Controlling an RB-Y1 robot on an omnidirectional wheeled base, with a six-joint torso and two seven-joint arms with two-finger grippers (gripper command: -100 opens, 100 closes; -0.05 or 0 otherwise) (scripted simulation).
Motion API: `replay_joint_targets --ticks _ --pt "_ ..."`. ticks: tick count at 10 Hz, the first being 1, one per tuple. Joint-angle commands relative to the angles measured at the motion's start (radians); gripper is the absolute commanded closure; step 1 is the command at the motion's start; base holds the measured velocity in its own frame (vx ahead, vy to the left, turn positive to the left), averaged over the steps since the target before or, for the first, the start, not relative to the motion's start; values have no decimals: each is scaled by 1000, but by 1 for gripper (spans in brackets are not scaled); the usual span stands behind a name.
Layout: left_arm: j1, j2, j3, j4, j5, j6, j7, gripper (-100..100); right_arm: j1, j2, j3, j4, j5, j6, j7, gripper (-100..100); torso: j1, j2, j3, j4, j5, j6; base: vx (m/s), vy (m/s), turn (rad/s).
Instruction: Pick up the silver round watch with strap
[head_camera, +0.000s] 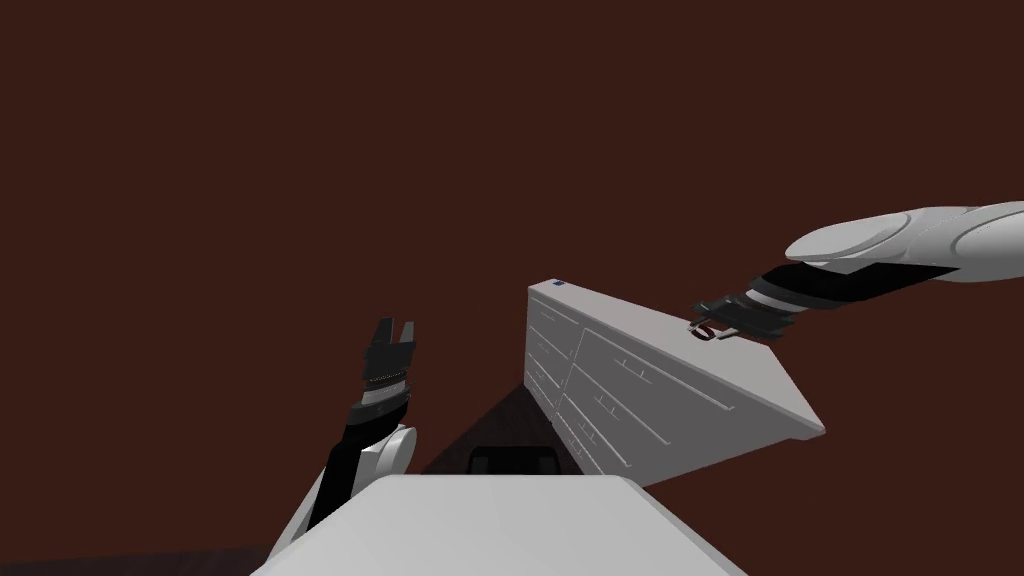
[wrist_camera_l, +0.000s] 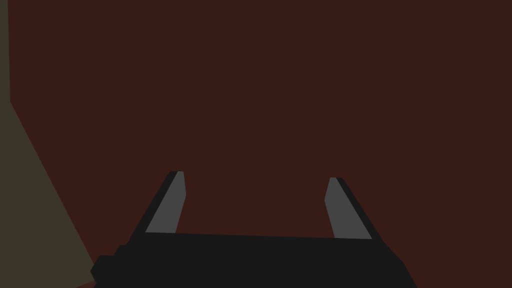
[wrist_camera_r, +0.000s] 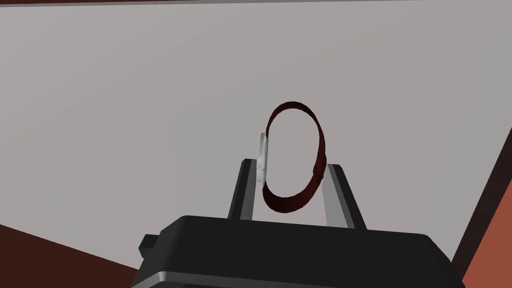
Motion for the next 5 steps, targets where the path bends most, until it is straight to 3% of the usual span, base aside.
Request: replay_joint_targets --ticks 1,2,5 --pt "0 0 0 0 0 0 0 0 -18 -47 -15 -40 -8 14 -19 100 0 0 0 0 0 0 22 -49 -354" --pt "0 0 0 0 0 0 0 0 -18 -47 -15 -40 -8 14 -19 100 -3 0 0 1 0 2 29 -55 -171" --pt "0 0 0 0 0 0 0 0 -44 -133 -48 -125 -26 46 -57 100 -3 -1 0 0 0 1 31 -58 -223"
